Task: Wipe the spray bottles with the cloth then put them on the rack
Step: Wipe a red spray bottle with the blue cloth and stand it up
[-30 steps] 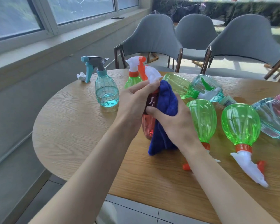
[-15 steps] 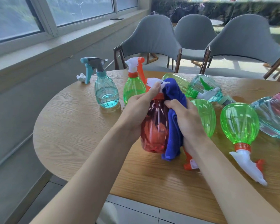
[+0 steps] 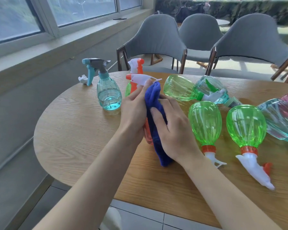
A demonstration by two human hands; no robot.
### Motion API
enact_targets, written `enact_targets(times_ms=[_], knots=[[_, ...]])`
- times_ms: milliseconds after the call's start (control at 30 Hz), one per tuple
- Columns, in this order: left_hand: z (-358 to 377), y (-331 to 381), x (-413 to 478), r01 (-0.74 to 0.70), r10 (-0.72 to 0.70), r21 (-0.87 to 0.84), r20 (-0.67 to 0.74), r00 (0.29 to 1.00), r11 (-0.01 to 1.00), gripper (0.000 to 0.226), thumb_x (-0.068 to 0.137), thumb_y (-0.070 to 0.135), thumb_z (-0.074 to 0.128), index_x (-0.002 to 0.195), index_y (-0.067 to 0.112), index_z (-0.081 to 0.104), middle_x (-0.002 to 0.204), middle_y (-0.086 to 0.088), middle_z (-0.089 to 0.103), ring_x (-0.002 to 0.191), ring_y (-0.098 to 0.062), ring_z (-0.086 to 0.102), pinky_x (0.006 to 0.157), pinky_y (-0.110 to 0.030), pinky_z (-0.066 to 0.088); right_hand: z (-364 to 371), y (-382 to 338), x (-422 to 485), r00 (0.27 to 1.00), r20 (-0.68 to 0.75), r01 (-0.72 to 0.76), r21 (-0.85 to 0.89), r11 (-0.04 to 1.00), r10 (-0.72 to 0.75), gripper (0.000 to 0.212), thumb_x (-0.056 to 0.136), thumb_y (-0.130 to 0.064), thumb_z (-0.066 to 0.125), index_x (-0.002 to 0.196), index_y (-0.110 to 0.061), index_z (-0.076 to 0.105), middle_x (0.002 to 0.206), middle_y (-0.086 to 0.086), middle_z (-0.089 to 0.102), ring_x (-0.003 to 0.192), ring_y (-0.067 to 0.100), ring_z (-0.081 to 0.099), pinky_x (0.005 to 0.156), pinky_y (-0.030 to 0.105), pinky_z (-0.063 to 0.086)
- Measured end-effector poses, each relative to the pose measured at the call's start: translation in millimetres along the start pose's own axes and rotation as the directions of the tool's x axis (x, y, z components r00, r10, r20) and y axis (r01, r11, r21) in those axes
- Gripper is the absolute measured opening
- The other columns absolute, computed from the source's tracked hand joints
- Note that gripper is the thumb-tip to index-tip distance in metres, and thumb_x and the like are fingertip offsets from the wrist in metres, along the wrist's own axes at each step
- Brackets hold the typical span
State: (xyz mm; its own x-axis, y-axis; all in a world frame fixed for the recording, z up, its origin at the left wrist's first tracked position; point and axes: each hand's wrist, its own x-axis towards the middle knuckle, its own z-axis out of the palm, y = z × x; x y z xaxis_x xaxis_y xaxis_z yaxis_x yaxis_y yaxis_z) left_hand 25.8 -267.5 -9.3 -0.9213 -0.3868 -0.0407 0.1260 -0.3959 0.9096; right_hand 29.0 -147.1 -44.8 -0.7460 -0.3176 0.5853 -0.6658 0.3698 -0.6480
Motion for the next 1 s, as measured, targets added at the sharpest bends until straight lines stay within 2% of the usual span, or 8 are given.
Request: enact_targets(times_ms=[67, 133, 200, 467, 600, 800, 900, 1000], knots=[[2.8, 0.6, -3.2, -0.017, 0.017, 0.017, 0.015, 1.0, 1.0, 0.021, 0.103, 0.029, 0.073, 0.111, 0.013, 0.082, 0.107, -0.005, 0.079, 0.094, -0.012, 0.073, 0.087, -0.027, 0.061, -3.7, 4.1, 4.2, 0.996, -0.024, -0.08, 0.085, 0.993, 0.082, 0.018, 0.11, -0.031, 0.054, 0.123, -0.02, 0.061, 0.115, -0.007, 0.067, 0.105, 0.01, 0.064, 0.091, 0.028, 0.049], [6.2, -2.1, -5.9, -0.043, 0.039, 0.088, 0.046, 0.998, 0.995, 0.03, 0.102, 0.037, 0.072, 0.119, 0.014, 0.081, 0.124, -0.005, 0.078, 0.114, -0.015, 0.073, 0.105, -0.038, 0.058, -8.5, 7.0, 9.3, 0.976, -0.046, -0.197, 0.207, 0.958, 0.211, 0.007, 0.11, -0.031, 0.057, 0.112, -0.025, 0.055, 0.096, -0.01, 0.067, 0.089, 0.01, 0.064, 0.08, 0.029, 0.049], [11.2, -3.6, -11.9, -0.062, 0.051, 0.123, 0.094, 0.994, 0.99, 0.025, 0.107, 0.035, 0.066, 0.115, 0.018, 0.082, 0.121, -0.003, 0.079, 0.119, -0.02, 0.072, 0.112, -0.046, 0.054, -12.4, 7.4, 13.6, 0.948, -0.092, -0.261, 0.331, 0.907, 0.306, 0.008, 0.109, -0.029, 0.059, 0.112, -0.023, 0.054, 0.091, -0.011, 0.068, 0.086, 0.009, 0.066, 0.077, 0.026, 0.051], [18.7, -7.0, -14.3, -0.063, 0.036, 0.213, 0.127, 0.991, 0.975, 0.02, 0.112, 0.035, 0.055, 0.119, 0.03, 0.073, 0.111, 0.021, 0.076, 0.107, 0.01, 0.069, 0.097, -0.017, 0.054, -16.9, 5.2, 14.3, 0.928, -0.126, -0.259, 0.455, 0.852, 0.35, 0.011, 0.108, -0.021, 0.061, 0.119, -0.019, 0.06, 0.094, -0.011, 0.071, 0.084, 0.004, 0.069, 0.076, 0.019, 0.053], [14.7, -8.1, -8.9, 0.001, -0.014, 0.175, 0.076, 0.997, 0.985, 0.057, 0.104, 0.049, 0.067, 0.152, 0.021, 0.057, 0.132, 0.001, 0.075, 0.118, -0.011, 0.073, 0.104, -0.035, 0.059, -14.5, 4.0, 10.2, 0.947, -0.136, -0.219, 0.39, 0.894, 0.291, 0.009, 0.104, -0.02, 0.068, 0.109, -0.021, 0.06, 0.09, -0.01, 0.067, 0.086, 0.005, 0.065, 0.078, 0.017, 0.049], [8.6, -7.2, -9.7, 0.1, -0.091, -0.183, 0.055, 0.994, 0.978, 0.044, 0.099, 0.016, 0.076, 0.142, 0.017, 0.064, 0.109, -0.003, 0.082, 0.089, -0.013, 0.079, 0.074, -0.027, 0.063, -14.7, 9.2, 13.8, 0.95, -0.126, -0.224, 0.362, 0.905, 0.286, 0.011, 0.102, -0.023, 0.07, 0.111, -0.022, 0.063, 0.104, -0.005, 0.07, 0.1, 0.014, 0.067, 0.09, 0.029, 0.053], [4.7, -10.4, -4.5, 0.032, -0.029, -0.142, 0.021, 0.999, 0.989, 0.06, 0.09, 0.013, 0.085, 0.145, 0.015, 0.061, 0.118, -0.001, 0.08, 0.102, -0.015, 0.076, 0.085, -0.033, 0.059, -15.4, 11.3, 15.0, 0.943, -0.142, -0.235, 0.361, 0.903, 0.302, 0.01, 0.103, -0.024, 0.068, 0.112, -0.025, 0.064, 0.107, -0.004, 0.07, 0.102, 0.016, 0.067, 0.093, 0.033, 0.053], [4.3, -9.0, -1.4, -0.125, 0.126, 0.085, -0.004, 0.992, 0.988, 0.049, 0.092, 0.016, 0.085, 0.134, 0.009, 0.06, 0.104, 0.002, 0.078, 0.092, -0.01, 0.074, 0.081, -0.031, 0.059, -15.3, 12.4, 14.2, 0.943, -0.155, -0.227, 0.348, 0.91, 0.295, 0.01, 0.105, -0.025, 0.066, 0.114, -0.029, 0.064, 0.108, -0.003, 0.07, 0.102, 0.017, 0.067, 0.092, 0.037, 0.055]])
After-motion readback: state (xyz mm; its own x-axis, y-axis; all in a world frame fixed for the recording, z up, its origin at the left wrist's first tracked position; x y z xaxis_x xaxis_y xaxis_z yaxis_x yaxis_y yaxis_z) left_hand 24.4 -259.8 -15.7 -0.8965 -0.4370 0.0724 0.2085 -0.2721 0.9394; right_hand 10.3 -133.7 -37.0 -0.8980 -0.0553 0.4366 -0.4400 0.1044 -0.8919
